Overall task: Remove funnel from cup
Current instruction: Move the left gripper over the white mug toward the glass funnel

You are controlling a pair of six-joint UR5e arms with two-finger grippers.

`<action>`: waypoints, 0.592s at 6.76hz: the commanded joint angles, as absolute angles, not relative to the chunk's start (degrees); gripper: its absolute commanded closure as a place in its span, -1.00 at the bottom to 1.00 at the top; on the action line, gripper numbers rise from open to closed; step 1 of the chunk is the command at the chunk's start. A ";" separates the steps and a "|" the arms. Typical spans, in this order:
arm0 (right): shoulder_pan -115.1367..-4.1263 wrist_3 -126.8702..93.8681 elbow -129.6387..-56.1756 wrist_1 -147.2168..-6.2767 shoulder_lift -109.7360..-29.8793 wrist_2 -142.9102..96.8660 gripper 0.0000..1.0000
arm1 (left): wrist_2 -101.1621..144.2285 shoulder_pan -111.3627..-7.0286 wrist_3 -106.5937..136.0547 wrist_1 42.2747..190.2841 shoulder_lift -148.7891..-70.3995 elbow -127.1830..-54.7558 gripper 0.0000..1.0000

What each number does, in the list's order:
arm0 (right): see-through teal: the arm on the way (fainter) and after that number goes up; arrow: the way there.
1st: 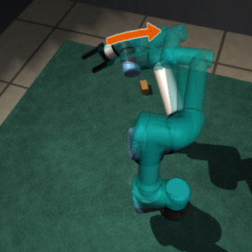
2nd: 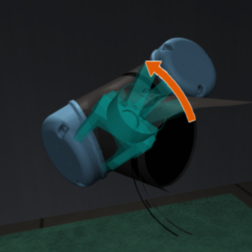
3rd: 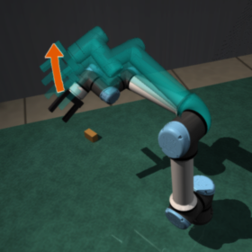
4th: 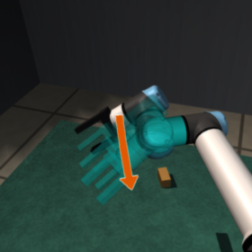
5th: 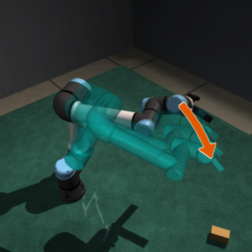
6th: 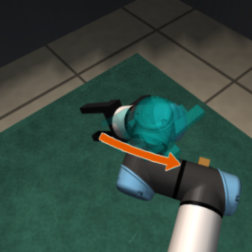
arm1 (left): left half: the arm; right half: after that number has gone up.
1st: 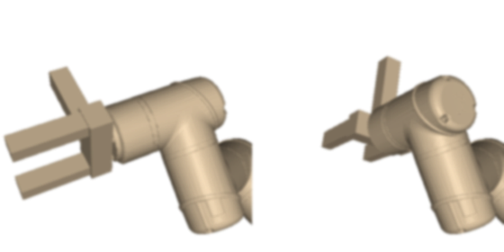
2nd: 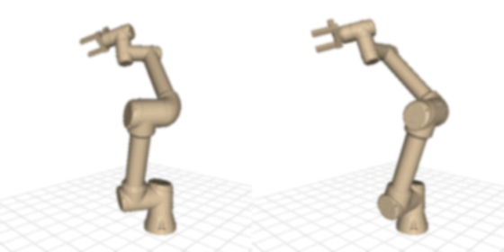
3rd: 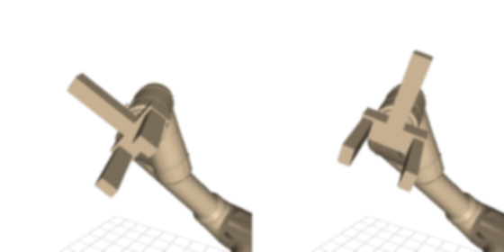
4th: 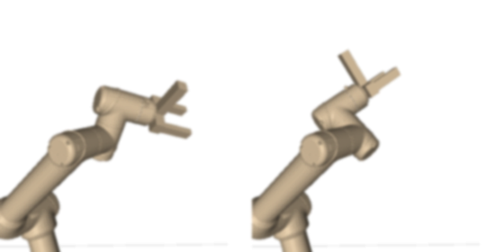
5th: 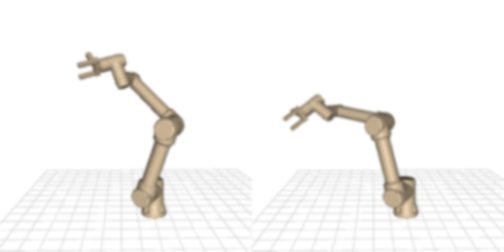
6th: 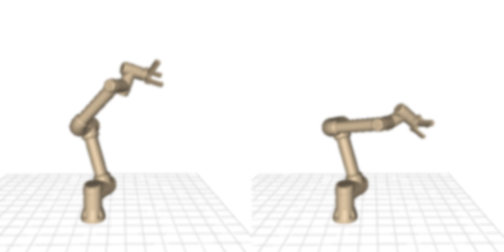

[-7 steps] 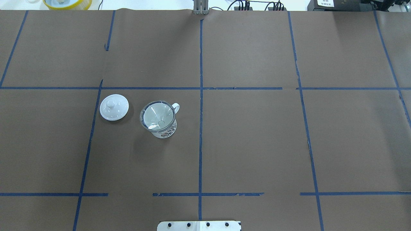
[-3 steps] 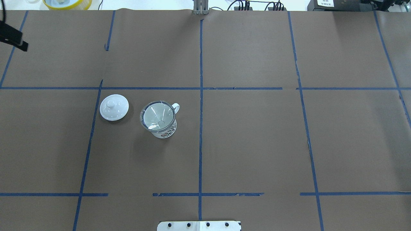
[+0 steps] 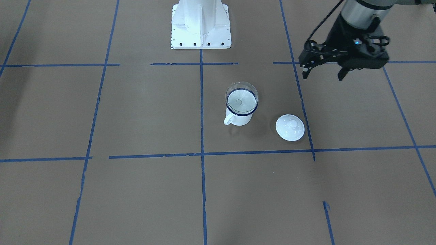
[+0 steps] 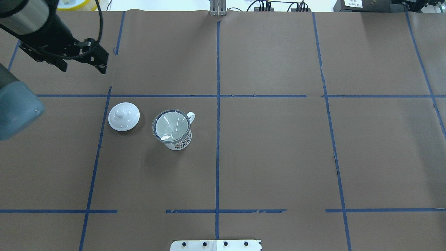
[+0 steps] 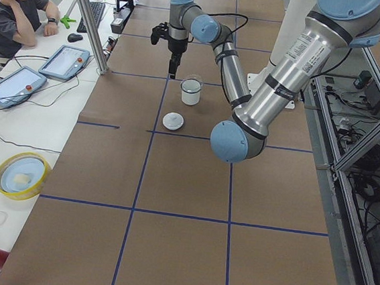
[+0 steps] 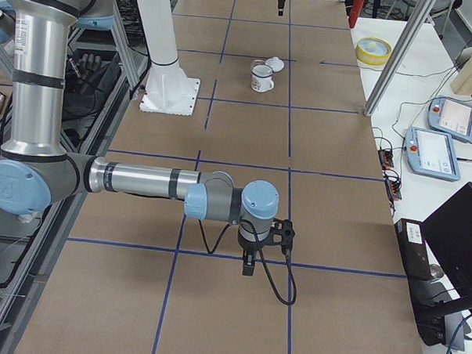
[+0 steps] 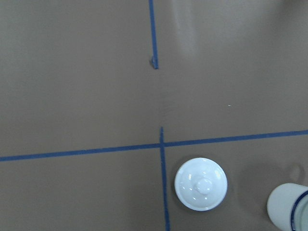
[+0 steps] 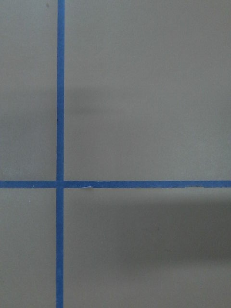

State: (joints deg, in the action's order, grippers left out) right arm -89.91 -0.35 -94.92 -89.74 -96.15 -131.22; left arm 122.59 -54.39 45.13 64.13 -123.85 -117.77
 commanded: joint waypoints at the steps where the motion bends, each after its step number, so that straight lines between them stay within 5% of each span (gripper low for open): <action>1: -89.91 -0.35 -94.92 -89.74 -96.15 -131.22 -1.00 | 118.16 -44.70 56.03 67.83 -129.61 -110.95 -1.00; 4: -89.91 -0.35 -94.92 -89.74 -96.15 -131.22 -1.00 | 118.04 -37.91 61.79 74.34 -136.22 -98.64 -1.00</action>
State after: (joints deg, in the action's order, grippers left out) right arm -89.91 -0.35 -94.92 -89.74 -96.15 -131.22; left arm 118.16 -40.83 60.43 71.97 -134.11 -102.93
